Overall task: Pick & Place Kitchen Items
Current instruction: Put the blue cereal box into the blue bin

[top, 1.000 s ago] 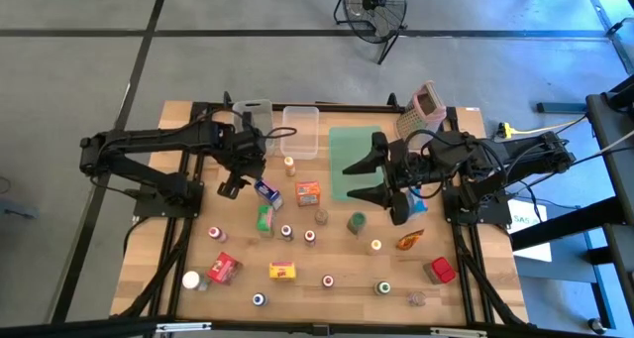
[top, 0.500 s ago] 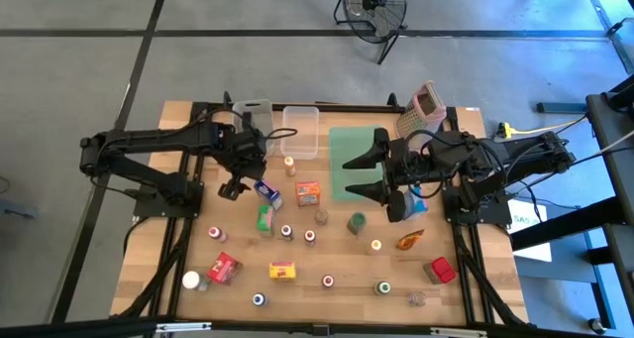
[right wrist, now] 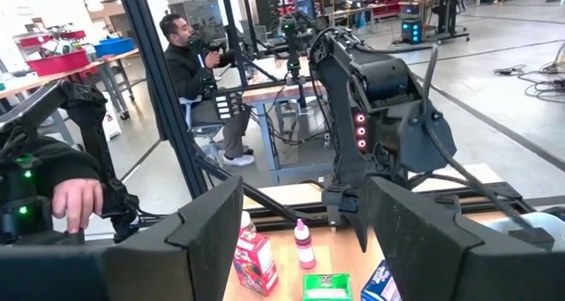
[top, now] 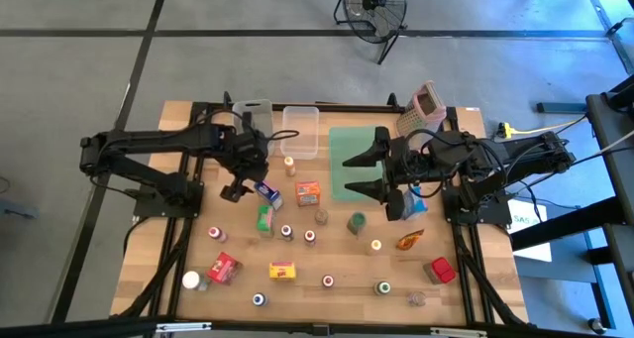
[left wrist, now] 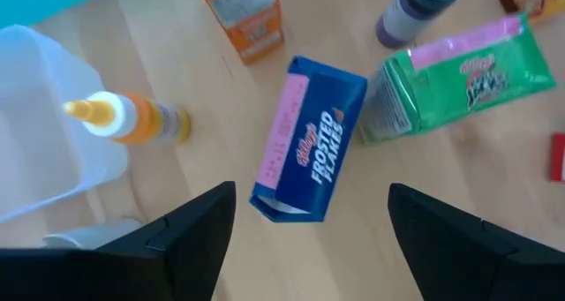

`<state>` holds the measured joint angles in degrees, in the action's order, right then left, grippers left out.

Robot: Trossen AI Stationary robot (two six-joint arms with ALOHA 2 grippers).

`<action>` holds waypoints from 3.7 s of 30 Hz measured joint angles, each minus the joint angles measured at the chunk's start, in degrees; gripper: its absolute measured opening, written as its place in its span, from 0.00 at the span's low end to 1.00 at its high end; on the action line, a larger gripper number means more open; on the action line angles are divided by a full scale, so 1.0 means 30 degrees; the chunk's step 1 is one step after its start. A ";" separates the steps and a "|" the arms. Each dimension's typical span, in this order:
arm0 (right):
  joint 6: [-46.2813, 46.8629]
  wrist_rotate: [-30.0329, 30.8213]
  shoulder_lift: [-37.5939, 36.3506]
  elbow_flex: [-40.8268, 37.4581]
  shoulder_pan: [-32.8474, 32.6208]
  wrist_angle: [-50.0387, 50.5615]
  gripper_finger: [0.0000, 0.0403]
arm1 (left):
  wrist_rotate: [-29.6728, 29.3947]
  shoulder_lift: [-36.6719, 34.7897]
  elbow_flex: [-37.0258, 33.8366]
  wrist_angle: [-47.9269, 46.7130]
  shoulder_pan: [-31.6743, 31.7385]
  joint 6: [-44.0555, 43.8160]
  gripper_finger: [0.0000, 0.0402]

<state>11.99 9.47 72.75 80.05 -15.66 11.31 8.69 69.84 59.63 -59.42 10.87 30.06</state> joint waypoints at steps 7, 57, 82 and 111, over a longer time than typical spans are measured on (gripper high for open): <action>0.0212 0.0007 0.0000 0.0000 0.0000 0.0000 0.61 | -0.0036 0.0000 -0.1464 0.1711 0.0000 0.0335 0.72; 0.1332 0.2340 0.0000 0.0000 0.0000 0.1078 0.63 | -0.2222 0.0000 0.2363 -0.3431 0.0095 -0.3900 0.19; -0.2324 0.0323 0.1460 0.0029 0.3178 -0.0080 0.86 | -0.2463 0.2185 1.2001 0.0360 -0.1506 -1.2624 0.19; -0.1802 -0.0944 0.3912 0.0007 0.4090 0.0042 0.86 | -0.2544 0.3606 1.2001 0.1893 -0.2134 -1.2747 0.19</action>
<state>6.58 6.64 84.49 80.07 -3.39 11.44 1.06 80.66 95.64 -53.74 4.47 -8.18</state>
